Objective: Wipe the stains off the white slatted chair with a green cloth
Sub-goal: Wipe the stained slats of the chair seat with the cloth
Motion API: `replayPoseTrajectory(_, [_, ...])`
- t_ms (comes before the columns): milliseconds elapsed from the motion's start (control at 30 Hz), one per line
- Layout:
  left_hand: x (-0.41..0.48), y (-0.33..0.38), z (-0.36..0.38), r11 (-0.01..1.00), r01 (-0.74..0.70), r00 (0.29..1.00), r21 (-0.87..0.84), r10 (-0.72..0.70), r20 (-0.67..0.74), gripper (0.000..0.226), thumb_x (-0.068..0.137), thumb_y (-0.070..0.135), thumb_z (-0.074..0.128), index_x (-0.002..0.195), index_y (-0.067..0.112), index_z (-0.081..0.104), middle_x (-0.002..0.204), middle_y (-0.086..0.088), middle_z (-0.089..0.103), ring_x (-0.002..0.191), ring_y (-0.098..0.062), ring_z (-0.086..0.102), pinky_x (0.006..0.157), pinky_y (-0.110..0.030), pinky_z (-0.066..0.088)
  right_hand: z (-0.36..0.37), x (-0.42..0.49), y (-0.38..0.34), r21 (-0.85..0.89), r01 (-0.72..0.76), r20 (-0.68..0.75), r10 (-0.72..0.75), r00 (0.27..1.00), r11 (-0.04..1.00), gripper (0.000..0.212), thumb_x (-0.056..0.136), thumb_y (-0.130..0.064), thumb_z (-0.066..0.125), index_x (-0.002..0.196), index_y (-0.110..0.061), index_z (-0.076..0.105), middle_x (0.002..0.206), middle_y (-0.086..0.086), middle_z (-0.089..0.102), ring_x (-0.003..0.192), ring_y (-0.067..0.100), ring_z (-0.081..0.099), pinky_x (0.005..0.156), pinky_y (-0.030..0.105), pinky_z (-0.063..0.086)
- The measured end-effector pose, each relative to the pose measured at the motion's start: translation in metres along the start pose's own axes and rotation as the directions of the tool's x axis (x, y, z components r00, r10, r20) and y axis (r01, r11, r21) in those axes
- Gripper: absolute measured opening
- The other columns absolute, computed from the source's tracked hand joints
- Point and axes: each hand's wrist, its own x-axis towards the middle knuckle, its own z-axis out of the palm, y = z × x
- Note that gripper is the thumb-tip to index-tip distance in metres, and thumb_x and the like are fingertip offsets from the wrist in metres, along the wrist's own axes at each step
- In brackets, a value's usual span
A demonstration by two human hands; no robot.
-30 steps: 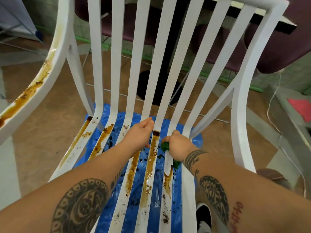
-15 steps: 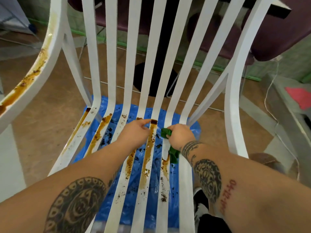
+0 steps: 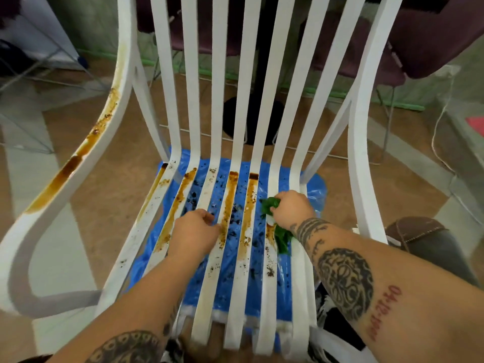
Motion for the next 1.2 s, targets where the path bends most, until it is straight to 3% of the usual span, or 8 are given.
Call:
replayPoseTrajectory(100, [-0.012,-0.006,0.009,0.987,0.026,0.998,0.16,-0.035,0.051,0.022,0.094,0.039,0.068,0.099,0.017,0.068,0.091,-0.007,0.074,0.067,-0.019,0.063,0.061,-0.028,0.05,0.021,-0.017,0.003,0.13,-0.017,-0.017,0.02,1.0,0.991,0.027,0.095,-0.014,0.066,0.122,-0.012,0.071,0.11,0.013,0.072,0.095,0.029,0.067,0.083,0.038,0.059])
replayPoseTrajectory(200, [-0.017,-0.014,0.02,0.953,0.057,0.99,0.298,-0.093,0.109,0.032,0.097,0.034,0.064,0.074,0.011,0.063,0.062,-0.005,0.06,0.051,-0.019,0.054,0.049,-0.028,0.05,0.034,-0.031,0.011,0.27,-0.072,-0.034,0.084,0.996,0.96,0.03,0.093,-0.012,0.068,0.123,-0.014,0.072,0.114,0.012,0.072,0.096,0.027,0.067,0.08,0.028,0.055])
replayPoseTrajectory(333, [-0.017,-0.025,0.021,0.975,0.066,0.99,0.212,-0.091,0.111,0.015,0.097,0.02,0.065,0.088,0.012,0.074,0.088,-0.007,0.073,0.074,-0.025,0.069,0.068,-0.034,0.059,0.023,-0.025,0.017,0.22,-0.13,0.07,0.117,0.991,0.967,0.032,0.094,-0.024,0.069,0.122,-0.009,0.069,0.114,0.01,0.069,0.097,0.026,0.066,0.079,0.032,0.057])
replayPoseTrajectory(433, [-0.016,-0.026,0.021,0.984,0.071,0.99,0.163,-0.09,0.111,0.013,0.095,0.024,0.069,0.083,0.021,0.065,0.09,-0.004,0.072,0.078,-0.024,0.069,0.073,-0.035,0.06,0.008,-0.01,0.015,0.201,-0.127,-0.004,0.131,0.991,0.971,0.026,0.096,-0.023,0.063,0.116,-0.008,0.07,0.096,0.008,0.066,0.079,0.023,0.06,0.069,0.032,0.053])
replayPoseTrajectory(567, [-0.009,-0.025,0.02,0.981,0.075,0.985,0.179,-0.101,0.14,0.006,0.094,0.021,0.069,0.088,0.022,0.066,0.082,-0.001,0.068,0.08,-0.024,0.07,0.071,-0.035,0.06,0.017,-0.003,0.011,0.177,-0.059,-0.033,0.066,0.997,0.982,0.037,0.093,-0.002,0.057,0.127,-0.012,0.068,0.12,0.013,0.068,0.105,0.032,0.065,0.088,0.035,0.055])
replayPoseTrajectory(700, [-0.005,-0.029,0.022,0.981,0.069,0.987,0.182,-0.094,0.131,0.004,0.092,0.017,0.068,0.094,0.02,0.07,0.086,-0.005,0.07,0.079,-0.025,0.07,0.073,-0.038,0.062,0.033,-0.017,0.013,0.161,-0.014,-0.005,0.015,1.0,0.987,0.063,0.09,0.011,0.048,0.143,-0.022,0.057,0.136,0.011,0.05,0.119,0.034,0.057,0.101,0.036,0.049])
replayPoseTrajectory(1000, [-0.008,-0.026,0.017,0.983,0.05,0.987,0.176,-0.076,0.145,0.006,0.094,0.022,0.069,0.09,0.018,0.068,0.084,-0.006,0.069,0.077,-0.026,0.07,0.074,-0.04,0.063,0.005,-0.04,0.004,0.051,-0.116,0.119,0.109,0.987,0.992,0.02,0.099,-0.015,0.052,0.106,-0.004,0.066,0.1,0.012,0.066,0.086,0.025,0.064,0.073,0.033,0.057])
replayPoseTrajectory(1200, [-0.009,-0.032,0.023,0.978,0.038,0.989,0.207,-0.066,0.13,0.019,0.096,0.025,0.066,0.078,0.025,0.06,0.076,-0.005,0.07,0.066,-0.023,0.071,0.065,-0.037,0.063,0.027,-0.046,0.0,0.102,-0.078,-0.02,0.08,0.997,0.992,0.03,0.095,-0.009,0.06,0.125,-0.011,0.067,0.115,0.014,0.065,0.095,0.031,0.066,0.084,0.04,0.059])
